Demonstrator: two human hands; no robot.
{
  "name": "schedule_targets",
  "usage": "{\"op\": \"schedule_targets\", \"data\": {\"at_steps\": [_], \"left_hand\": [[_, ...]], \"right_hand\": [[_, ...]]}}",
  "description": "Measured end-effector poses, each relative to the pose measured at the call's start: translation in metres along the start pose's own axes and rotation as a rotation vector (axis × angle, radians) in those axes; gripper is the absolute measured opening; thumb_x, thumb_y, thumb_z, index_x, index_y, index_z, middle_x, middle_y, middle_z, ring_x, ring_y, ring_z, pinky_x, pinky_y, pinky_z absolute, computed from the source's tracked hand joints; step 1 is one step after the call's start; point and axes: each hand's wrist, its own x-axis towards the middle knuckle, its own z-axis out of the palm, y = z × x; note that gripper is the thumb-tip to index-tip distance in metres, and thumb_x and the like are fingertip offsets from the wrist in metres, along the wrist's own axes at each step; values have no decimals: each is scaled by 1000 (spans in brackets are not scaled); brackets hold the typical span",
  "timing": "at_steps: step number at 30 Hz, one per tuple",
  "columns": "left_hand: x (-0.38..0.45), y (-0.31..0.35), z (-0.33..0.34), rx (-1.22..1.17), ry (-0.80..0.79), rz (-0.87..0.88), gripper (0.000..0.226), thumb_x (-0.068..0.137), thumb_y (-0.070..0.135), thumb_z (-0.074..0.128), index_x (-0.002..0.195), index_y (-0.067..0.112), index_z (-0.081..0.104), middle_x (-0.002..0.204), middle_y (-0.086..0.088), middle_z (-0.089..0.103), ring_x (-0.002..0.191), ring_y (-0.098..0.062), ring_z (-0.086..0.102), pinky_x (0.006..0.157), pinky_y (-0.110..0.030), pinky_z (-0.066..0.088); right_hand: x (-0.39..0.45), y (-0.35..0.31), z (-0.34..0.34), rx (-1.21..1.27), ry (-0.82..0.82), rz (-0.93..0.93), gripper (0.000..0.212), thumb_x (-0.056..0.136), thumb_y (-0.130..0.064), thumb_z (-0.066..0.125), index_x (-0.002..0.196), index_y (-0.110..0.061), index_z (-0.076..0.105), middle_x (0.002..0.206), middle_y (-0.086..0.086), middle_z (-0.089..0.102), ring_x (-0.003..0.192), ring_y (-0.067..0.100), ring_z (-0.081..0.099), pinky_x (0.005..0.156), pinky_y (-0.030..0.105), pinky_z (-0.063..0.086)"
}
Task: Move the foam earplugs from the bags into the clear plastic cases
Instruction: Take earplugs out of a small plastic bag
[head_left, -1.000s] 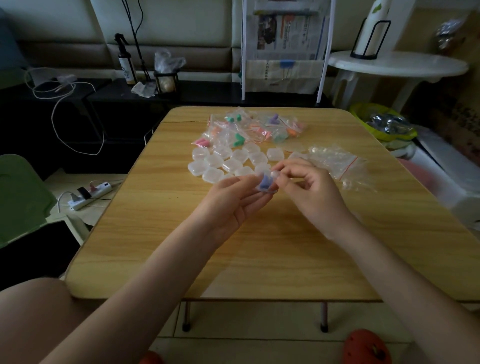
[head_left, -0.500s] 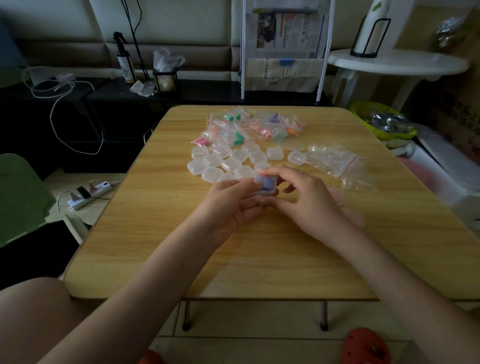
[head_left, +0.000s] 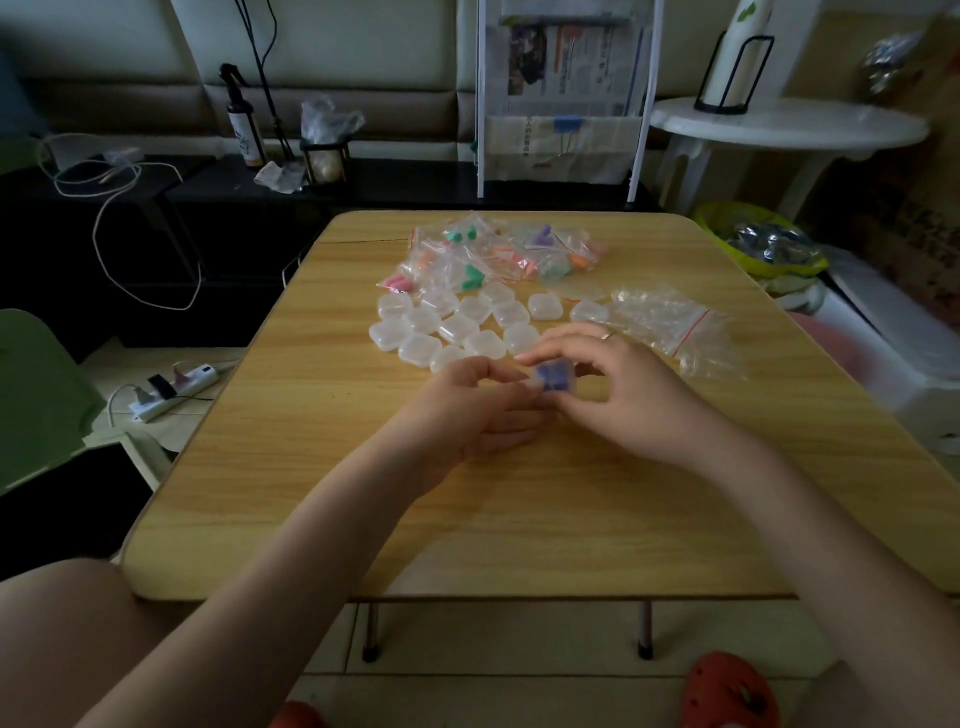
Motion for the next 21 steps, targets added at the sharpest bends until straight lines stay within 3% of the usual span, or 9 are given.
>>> {"op": "schedule_targets", "data": {"at_steps": [6, 8, 10, 13, 17, 19, 21], "left_hand": [[0, 3, 0, 308, 183, 152, 9, 88, 10, 64, 95, 7, 60, 90, -8, 73, 70, -14, 72, 66, -23, 57], [4, 2, -7, 537, 321, 283, 7, 87, 13, 65, 93, 12, 62, 87, 0, 70, 68, -8, 68, 66, -18, 54], [7, 0, -17, 889, 452, 456, 8, 87, 15, 64, 95, 16, 62, 90, 8, 65, 76, -5, 61, 63, -9, 45], [11, -1, -30, 1207, 533, 622, 20, 87, 13, 61, 107, 16, 62, 106, 0, 61, 100, -19, 52, 79, -22, 35], [14, -3, -35, 1251, 522, 587, 32, 88, 17, 59, 120, 18, 59, 128, -1, 56, 123, -24, 41, 98, -32, 31], [16, -4, -35, 1338, 521, 571, 39, 90, 21, 58, 129, 21, 54, 141, -1, 47, 137, -24, 29, 114, -44, 17], [17, -5, -36, 1406, 501, 538, 46, 93, 27, 55, 138, 25, 45, 151, 1, 35, 145, -21, 12, 115, -51, -4]], "right_hand": [[-12, 13, -32, -95, -175, 127, 37, 80, -20, 72, 106, -43, 59, 112, -25, 55, 106, -12, 49, 86, 11, 40], [-16, 17, -37, -127, -207, 167, 36, 79, -24, 74, 104, -45, 59, 113, -25, 56, 107, -10, 51, 88, 12, 41], [-19, 20, -40, -147, -245, 211, 39, 79, -24, 75, 106, -45, 59, 115, -24, 56, 109, -2, 54, 95, 25, 46], [-21, 20, -41, -131, -300, 232, 41, 80, -22, 74, 108, -46, 56, 116, -25, 56, 105, -6, 52, 97, 27, 46], [-18, 20, -38, -130, -360, 226, 38, 78, -27, 75, 101, -49, 54, 115, -27, 55, 109, -7, 50, 101, 28, 43], [-17, 21, -39, -118, -351, 242, 34, 77, -32, 76, 101, -46, 58, 115, -25, 54, 111, -5, 51, 101, 28, 44], [-18, 19, -39, -65, -317, 258, 32, 77, -38, 74, 106, -43, 60, 108, -19, 56, 90, -7, 59, 81, 23, 52]]}}
